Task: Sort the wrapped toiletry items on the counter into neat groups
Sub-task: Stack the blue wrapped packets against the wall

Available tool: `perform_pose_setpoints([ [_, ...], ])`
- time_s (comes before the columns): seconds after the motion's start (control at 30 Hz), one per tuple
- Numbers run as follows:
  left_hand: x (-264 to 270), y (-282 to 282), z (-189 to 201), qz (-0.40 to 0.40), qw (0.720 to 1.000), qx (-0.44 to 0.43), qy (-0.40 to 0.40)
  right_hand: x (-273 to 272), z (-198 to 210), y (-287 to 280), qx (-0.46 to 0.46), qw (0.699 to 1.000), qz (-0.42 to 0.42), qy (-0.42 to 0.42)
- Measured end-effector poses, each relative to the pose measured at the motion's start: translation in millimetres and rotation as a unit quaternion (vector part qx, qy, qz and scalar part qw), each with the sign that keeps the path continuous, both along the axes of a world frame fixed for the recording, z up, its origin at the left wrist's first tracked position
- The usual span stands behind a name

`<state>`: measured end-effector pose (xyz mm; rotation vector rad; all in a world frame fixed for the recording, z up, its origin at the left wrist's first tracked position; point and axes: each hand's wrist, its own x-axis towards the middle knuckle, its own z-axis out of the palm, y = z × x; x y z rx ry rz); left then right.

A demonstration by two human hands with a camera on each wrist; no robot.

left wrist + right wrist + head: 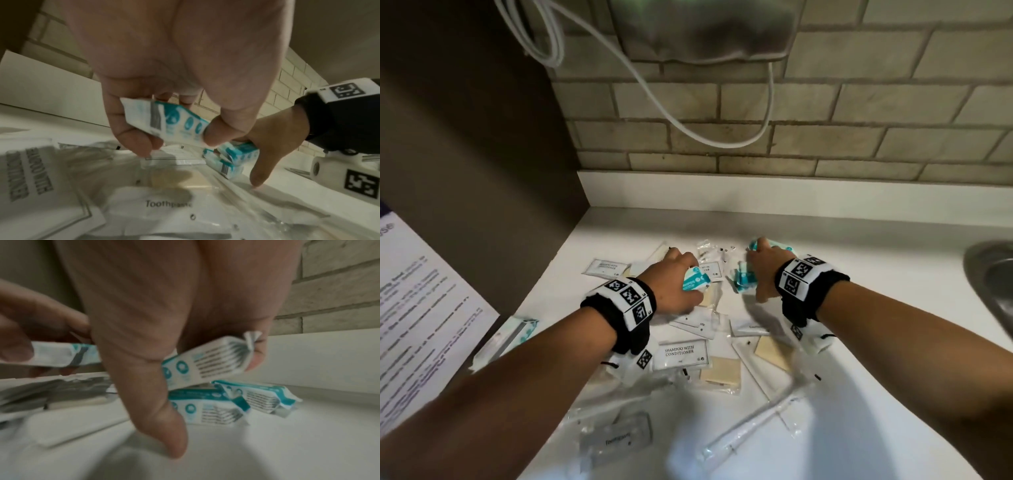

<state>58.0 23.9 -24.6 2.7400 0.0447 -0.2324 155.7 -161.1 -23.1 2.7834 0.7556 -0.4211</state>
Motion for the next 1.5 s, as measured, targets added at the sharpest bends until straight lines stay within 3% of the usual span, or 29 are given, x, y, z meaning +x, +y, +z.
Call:
perform_pose_setpoints([
  [0.13, 6.6, -1.1, 6.5, -0.022, 1.0, -0.001, 0.011, 17.0, -5.3, -3.5, 0.032, 0.999, -0.001, -0.022],
  [0.33, 7.2, -4.5, 9.7, -0.041, 0.999, -0.011, 0.016, 52.0, -3.5, -9.2, 0.143, 0.983, -0.104, -0.04],
  [0.7, -27.5, 56.5, 21.3, 0.039, 0.996, 0.029, -0.07, 58.7, 0.4, 11.0, 0.123, 0.986, -0.106, -0.024],
  [0.87, -75.6, 110.7, 25.0, 0.15, 0.984, 0.075, -0.054, 7.7, 33.1, 65.5, 0.16, 0.986, 0.0, -0.04],
  [1.0, -124.4, 144.4, 6.2, 0.201, 0.957, 0.204, 0.04, -39.9, 52.2, 120.1, 0.203, 0.974, 0.104, -0.001],
  [1.1, -146.0, 152.5, -11.8, 0.22, 0.94, 0.25, 0.08, -68.8, 50.7, 152.0, 0.222, 0.961, 0.156, 0.061],
  [1.27, -150.6, 160.2, -13.4, 0.244, 0.95, 0.192, 0.021, -90.9, 44.9, 184.9, 0.2, 0.959, 0.184, 0.08],
  [1.5, -134.5, 146.9, -8.6, 0.195, 0.981, -0.023, 0.006, -93.3, 40.8, 205.1, 0.206, 0.965, 0.142, 0.074],
])
